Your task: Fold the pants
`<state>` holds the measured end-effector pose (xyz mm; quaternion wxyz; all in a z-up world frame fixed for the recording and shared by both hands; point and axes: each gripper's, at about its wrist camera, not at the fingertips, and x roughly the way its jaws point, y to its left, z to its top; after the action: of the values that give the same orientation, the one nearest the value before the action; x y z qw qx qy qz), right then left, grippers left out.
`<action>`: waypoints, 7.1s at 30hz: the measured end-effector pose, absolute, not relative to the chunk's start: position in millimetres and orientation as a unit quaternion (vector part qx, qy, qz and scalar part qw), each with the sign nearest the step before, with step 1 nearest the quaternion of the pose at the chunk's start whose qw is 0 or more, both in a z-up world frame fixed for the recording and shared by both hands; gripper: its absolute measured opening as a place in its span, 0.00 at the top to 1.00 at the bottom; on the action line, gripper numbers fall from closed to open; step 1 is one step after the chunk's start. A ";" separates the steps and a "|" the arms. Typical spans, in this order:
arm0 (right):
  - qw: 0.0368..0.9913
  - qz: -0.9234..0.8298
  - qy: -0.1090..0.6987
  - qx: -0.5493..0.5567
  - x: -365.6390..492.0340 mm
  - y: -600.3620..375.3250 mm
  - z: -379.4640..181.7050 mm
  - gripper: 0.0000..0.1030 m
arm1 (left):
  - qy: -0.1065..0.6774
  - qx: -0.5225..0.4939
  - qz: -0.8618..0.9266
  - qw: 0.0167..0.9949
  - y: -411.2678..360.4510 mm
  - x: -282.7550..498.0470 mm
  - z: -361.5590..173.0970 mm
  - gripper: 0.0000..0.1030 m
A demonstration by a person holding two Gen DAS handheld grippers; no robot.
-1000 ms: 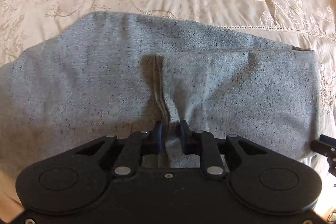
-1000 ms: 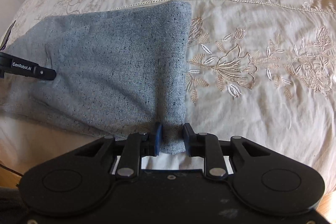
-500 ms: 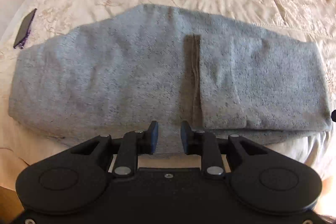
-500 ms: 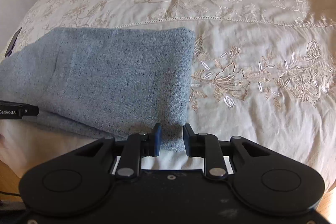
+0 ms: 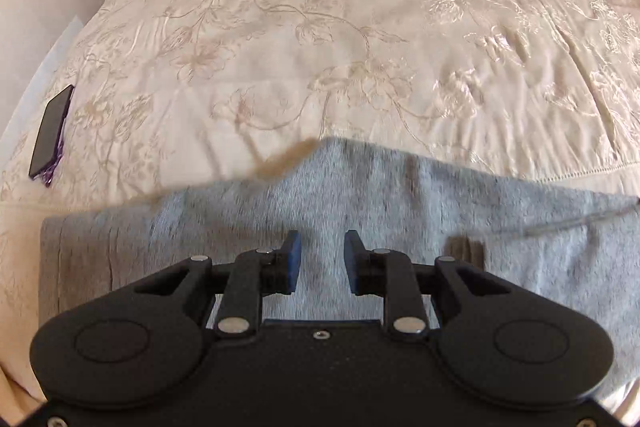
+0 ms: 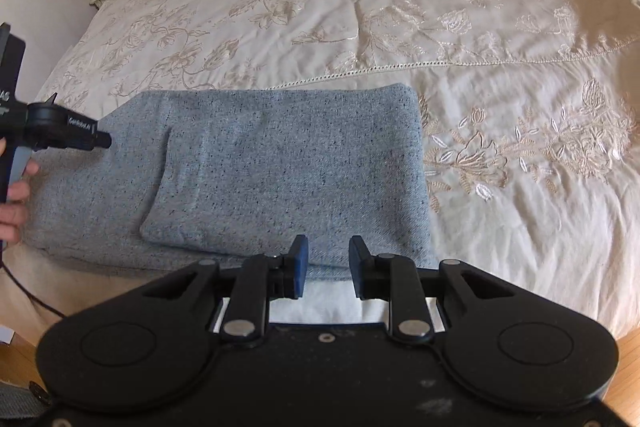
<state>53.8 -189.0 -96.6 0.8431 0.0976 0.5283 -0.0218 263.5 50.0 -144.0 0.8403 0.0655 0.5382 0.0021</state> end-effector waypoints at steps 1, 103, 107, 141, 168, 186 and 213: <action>0.842 -0.030 0.529 0.100 50.7 -182.5 -95.1 0.75 | 0.540 0.065 0.002 0.839 49.9 273.6 -148.0 0.68; 0.841 0.072 0.525 0.104 48.5 -210.8 -103.1 0.86 | 0.583 -0.026 -0.051 0.811 -84.8 193.8 -61.1 0.69; 0.839 0.044 0.534 0.098 42.9 -260.1 -101.9 0.84 | 0.597 0.026 -0.054 0.800 -145.6 194.7 -101.1 0.64; 0.806 0.127 0.545 0.193 144.6 -238.4 -139.0 0.92 | 0.603 0.065 0.026 0.795 7.5 146.5 -103.3 0.60; 0.830 0.002 0.552 0.079 153.4 -268.2 -151.5 0.62 | 0.573 0.122 -0.019 0.810 16.5 197.2 -151.7 0.43; 0.818 0.046 0.553 0.154 141.8 -290.7 -155.0 0.48 | 0.608 0.016 -0.093 0.788 75.8 214.3 -178.4 0.36; 0.874 0.060 0.454 0.162 208.1 -291.2 -68.2 0.90 | 0.468 -0.013 -0.061 0.882 2.2 258.6 -70.5 1.00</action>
<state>208.1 -291.2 -68.2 0.8741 0.1621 0.4540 0.0599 258.6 2.2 -70.5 0.8817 -0.0135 0.4676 -0.0608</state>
